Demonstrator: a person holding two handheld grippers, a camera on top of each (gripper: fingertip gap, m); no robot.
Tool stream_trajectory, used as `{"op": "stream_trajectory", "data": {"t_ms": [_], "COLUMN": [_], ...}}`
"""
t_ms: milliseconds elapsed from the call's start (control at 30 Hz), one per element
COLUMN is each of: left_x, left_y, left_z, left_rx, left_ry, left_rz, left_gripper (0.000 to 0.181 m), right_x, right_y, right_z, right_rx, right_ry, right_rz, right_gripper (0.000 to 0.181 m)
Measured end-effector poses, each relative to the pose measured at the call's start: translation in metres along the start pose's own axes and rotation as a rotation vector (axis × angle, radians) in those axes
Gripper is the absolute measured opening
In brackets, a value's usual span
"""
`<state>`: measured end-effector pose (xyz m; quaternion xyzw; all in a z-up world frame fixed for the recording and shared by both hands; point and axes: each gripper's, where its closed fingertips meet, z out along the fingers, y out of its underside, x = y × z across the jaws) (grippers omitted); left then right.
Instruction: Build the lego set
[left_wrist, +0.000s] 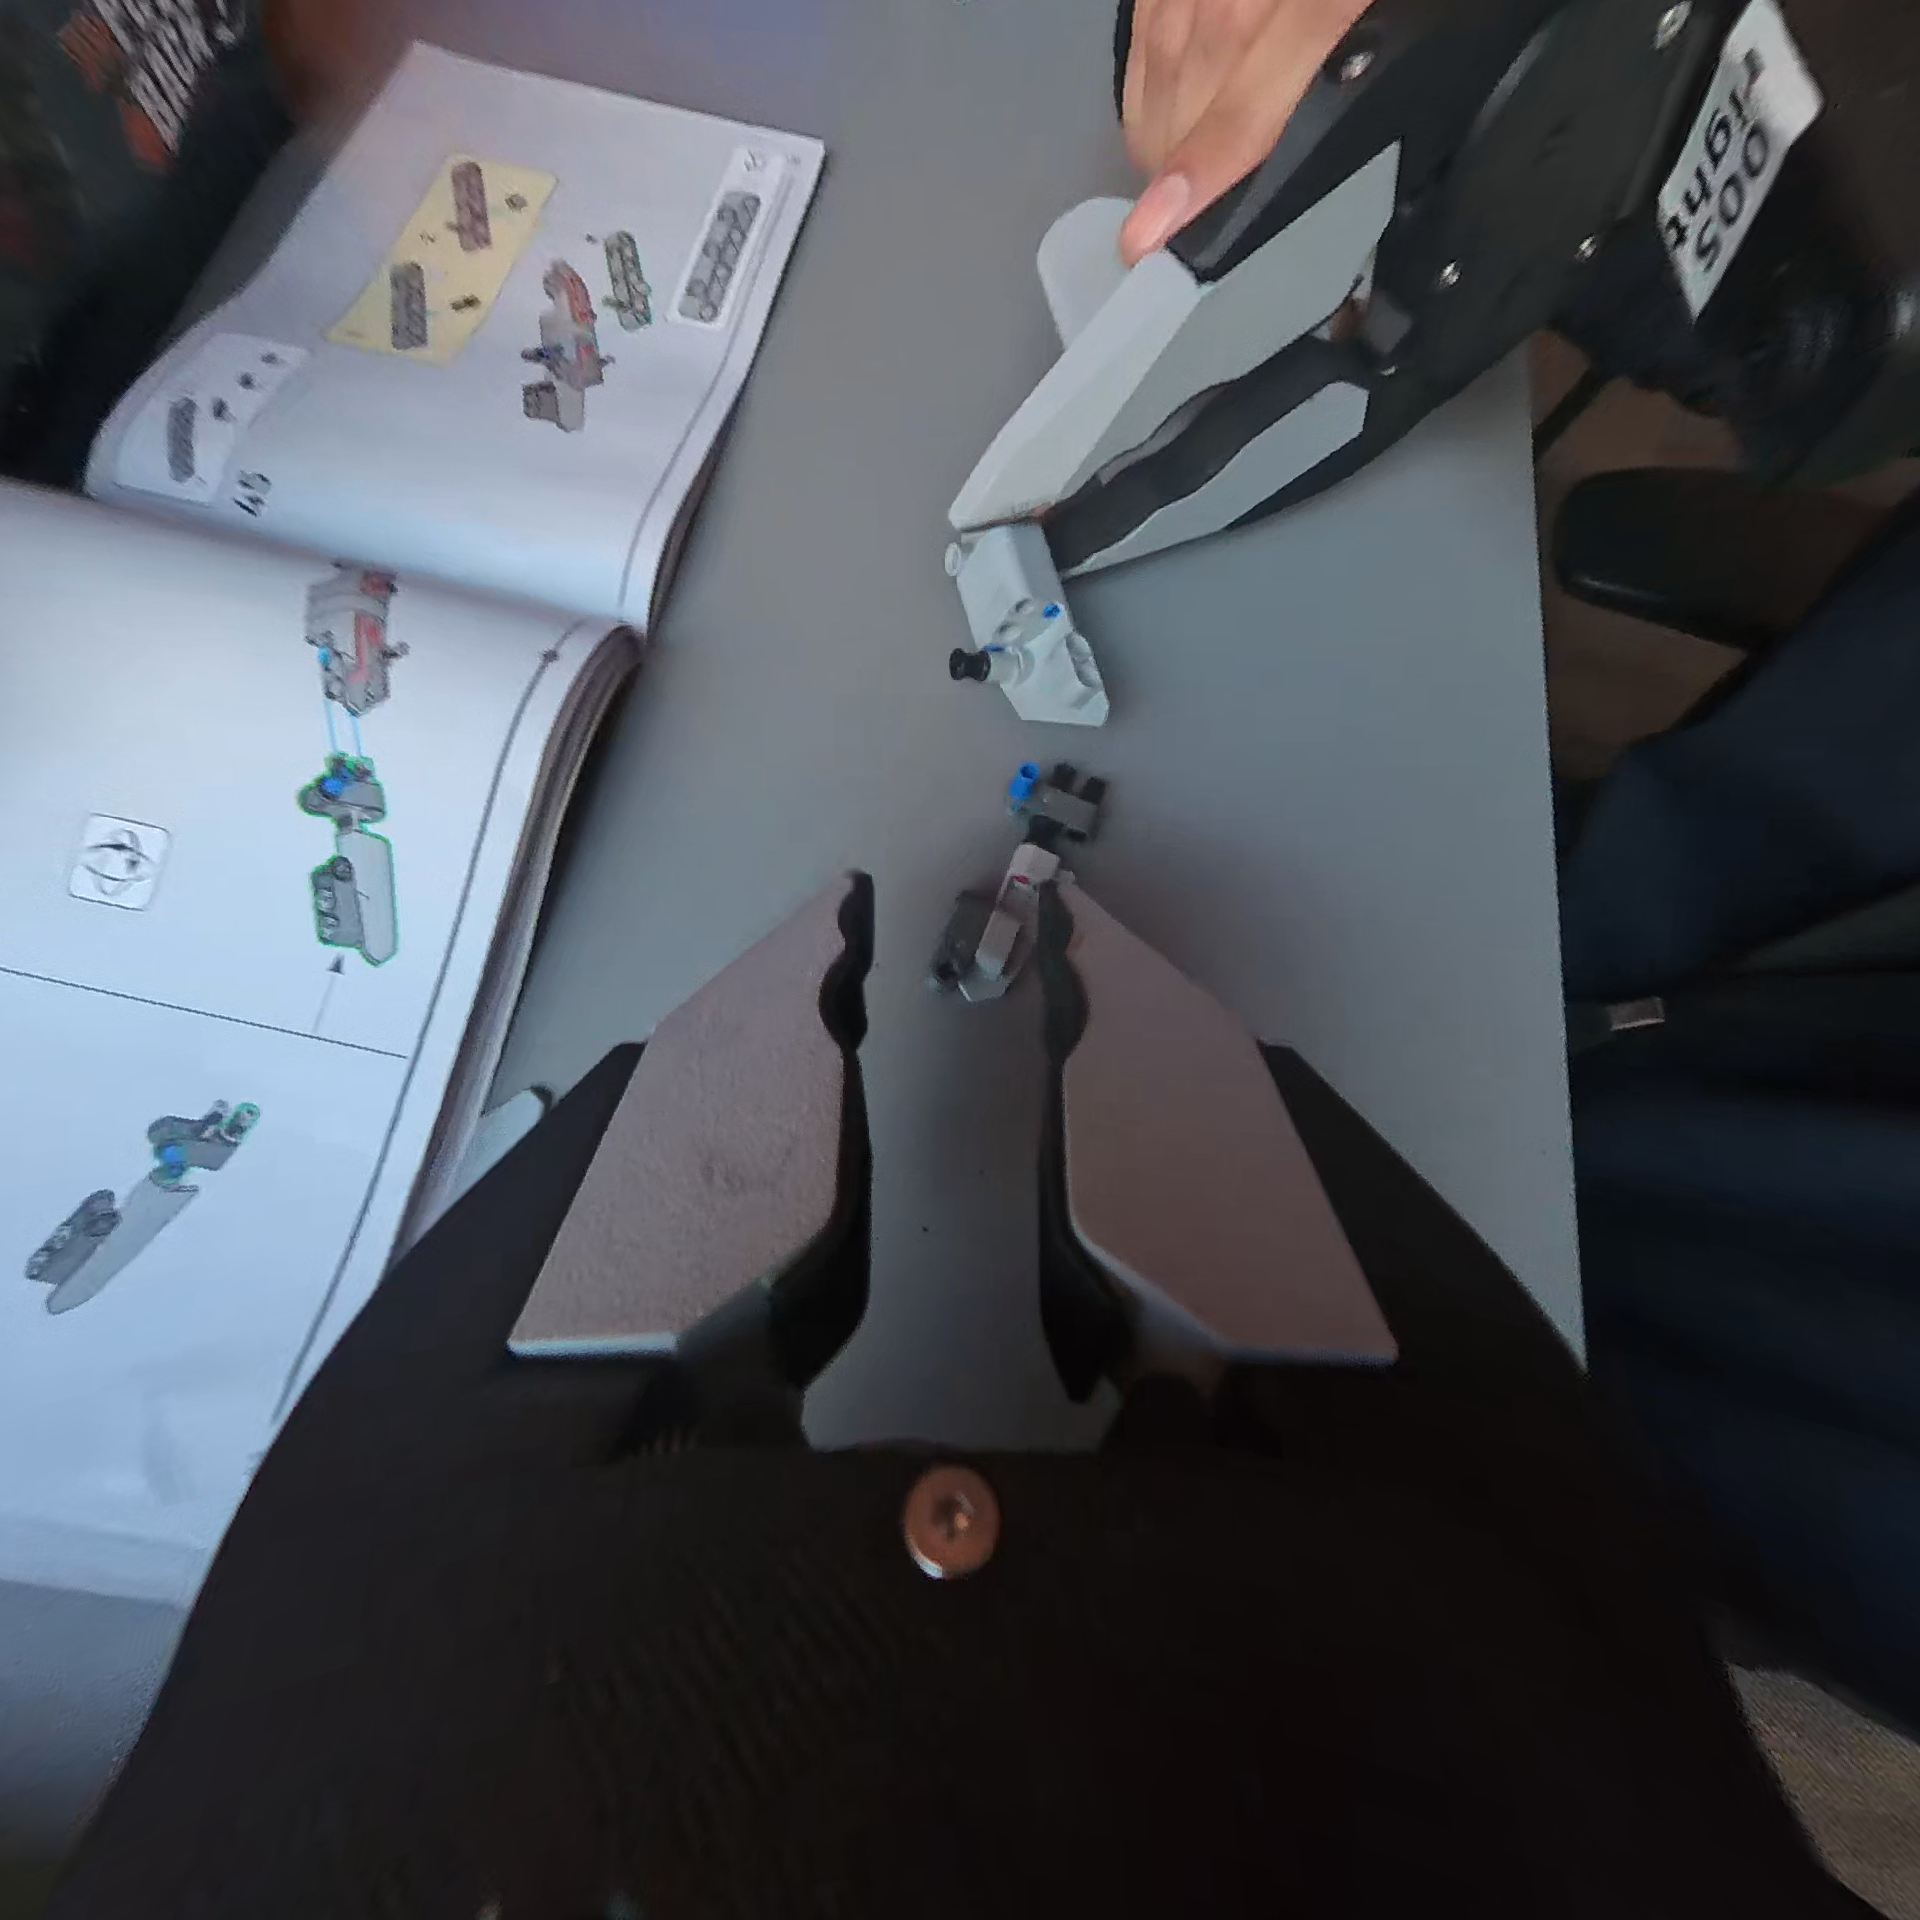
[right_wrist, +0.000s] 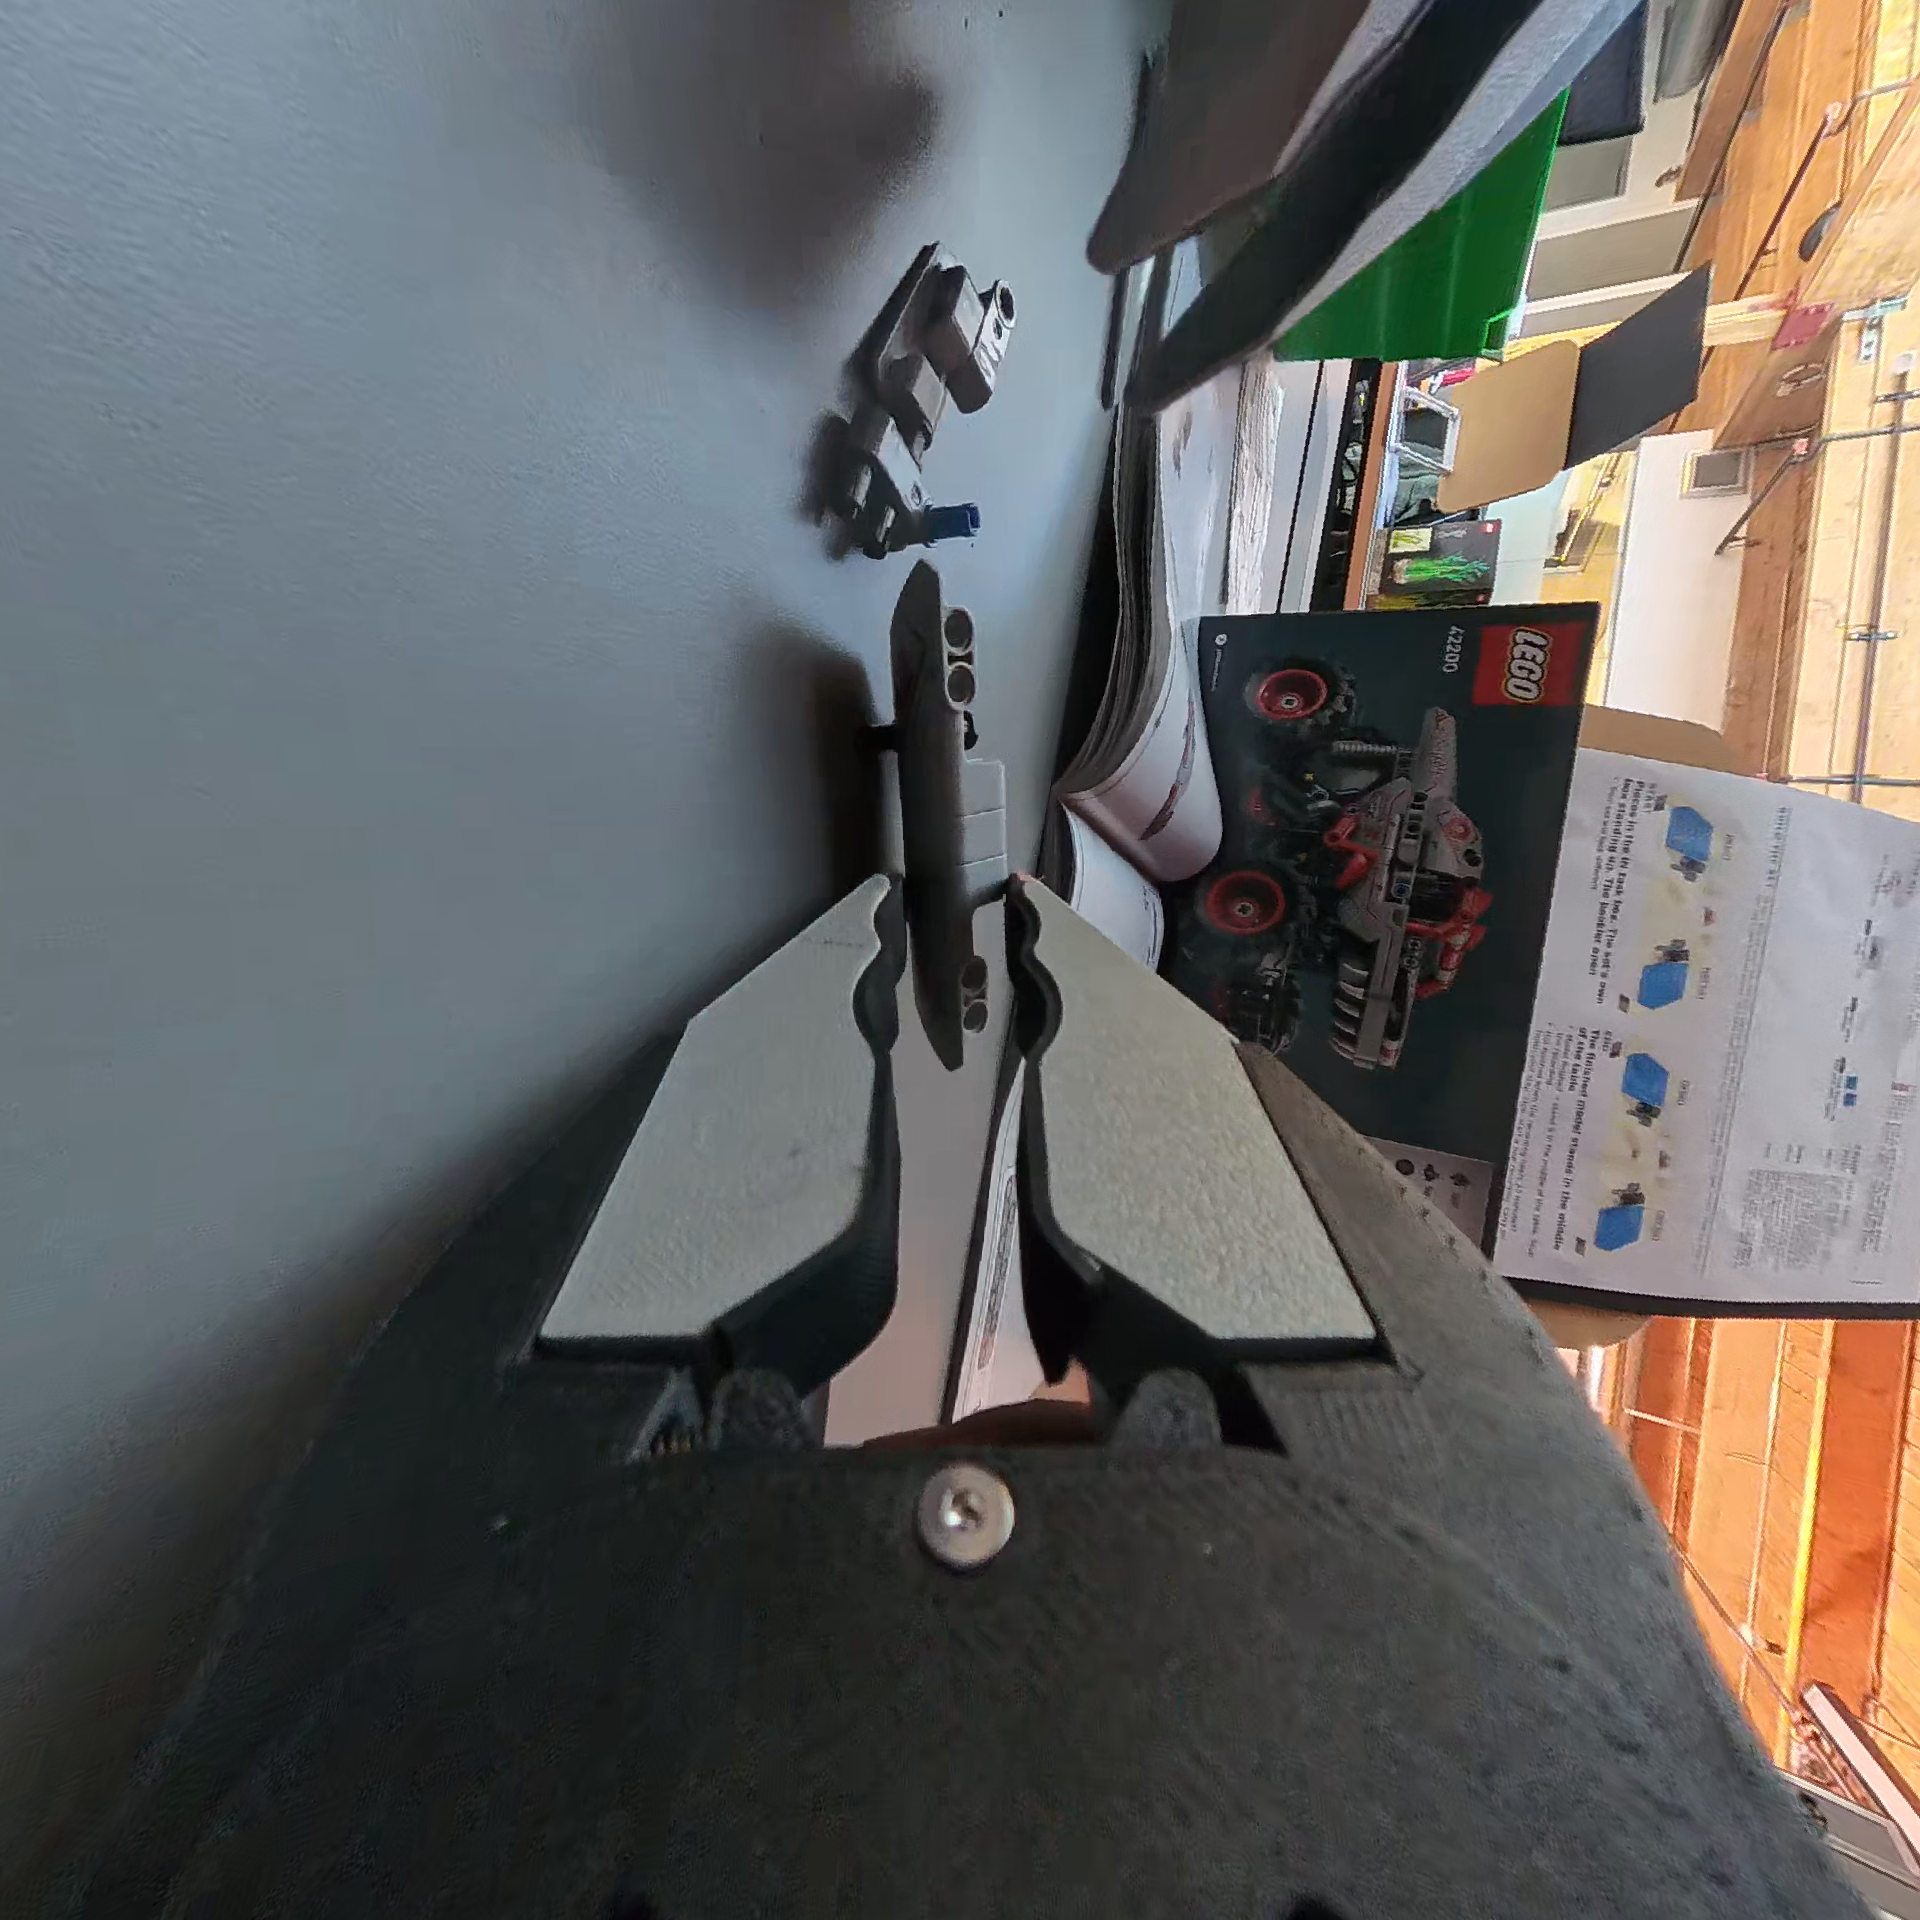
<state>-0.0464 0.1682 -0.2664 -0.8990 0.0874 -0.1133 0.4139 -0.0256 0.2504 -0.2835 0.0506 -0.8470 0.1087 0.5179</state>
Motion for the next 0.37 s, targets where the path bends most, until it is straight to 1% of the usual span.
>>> {"op": "stream_trajectory", "data": {"t_ms": [33, 100, 233, 367], "left_x": [0.0, -0.003, 0.0, 0.0], "left_y": [0.003, 0.009, 0.02, 0.02], "left_z": [0.002, 0.008, 0.017, 0.017], "left_rx": [-0.018, -0.056, -0.116, -0.114], "left_ry": [0.005, -0.014, 0.001, 0.002], "left_rz": [-0.008, -0.004, -0.004, -0.006], "left_gripper": [0.029, 0.03, 0.029, 0.029], "right_x": [0.0, 0.0, 0.0, 0.0], "right_y": [-0.001, -0.002, -0.001, -0.002], "right_z": [0.0, -0.001, -0.002, -0.003], "right_rx": [0.004, 0.014, 0.02, 0.04], "right_ry": [-0.003, -0.008, -0.019, -0.039], "right_rz": [0.004, 0.014, 0.031, 0.066], "right_gripper": [0.016, 0.016, 0.016, 0.016]}}
